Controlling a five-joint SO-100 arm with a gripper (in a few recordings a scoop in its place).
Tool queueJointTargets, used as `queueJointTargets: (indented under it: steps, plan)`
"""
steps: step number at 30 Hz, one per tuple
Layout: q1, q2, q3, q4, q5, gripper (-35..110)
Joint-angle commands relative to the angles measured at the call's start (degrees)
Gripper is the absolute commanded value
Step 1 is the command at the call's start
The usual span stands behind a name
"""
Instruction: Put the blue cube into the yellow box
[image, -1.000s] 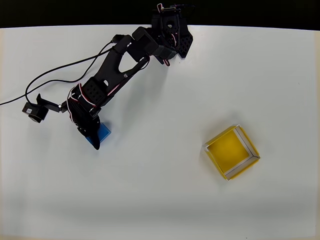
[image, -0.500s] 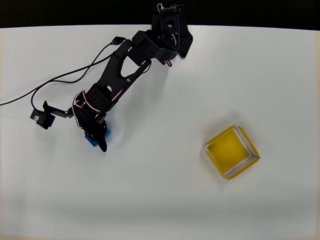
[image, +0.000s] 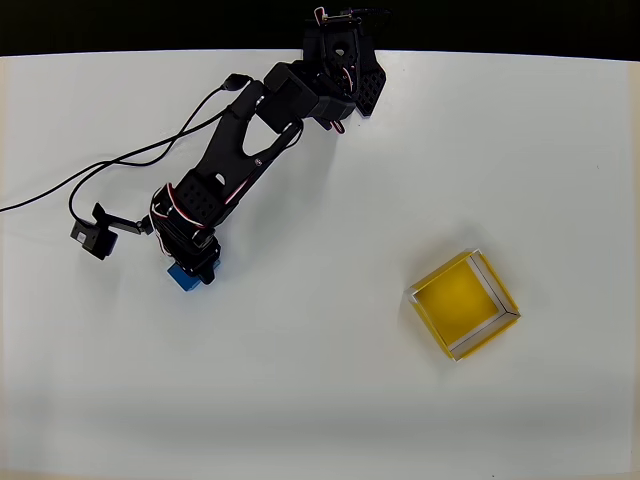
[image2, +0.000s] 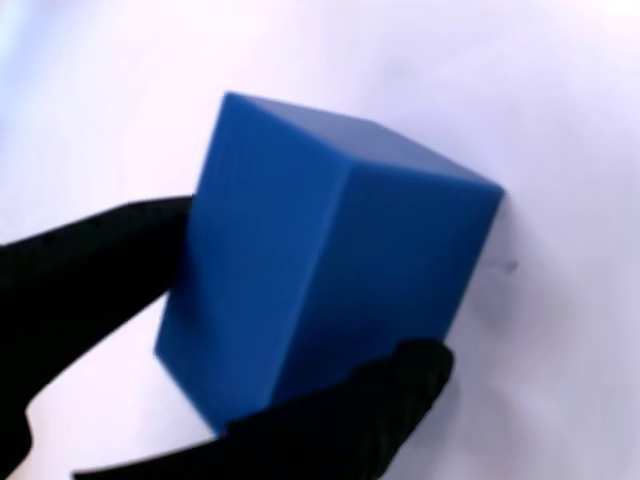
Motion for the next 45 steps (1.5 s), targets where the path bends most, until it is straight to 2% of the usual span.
queueJointTargets:
  steps: [1,7,10,21,36,45]
  plan:
    - [0.9,3.3,-5.1,-1.3,-1.1,29]
    - [0.9,4.1,-4.1,-2.7,-2.4,22]
    - [0.9,5.8,-1.0,-6.3,-4.0,17]
    - [-4.7,21.5,15.6,-23.6,-6.8,15]
    - [-28.3,49.7,28.3,-31.7,-9.8,14]
    - [-47.0,51.8,31.1,-41.8,-11.6,13]
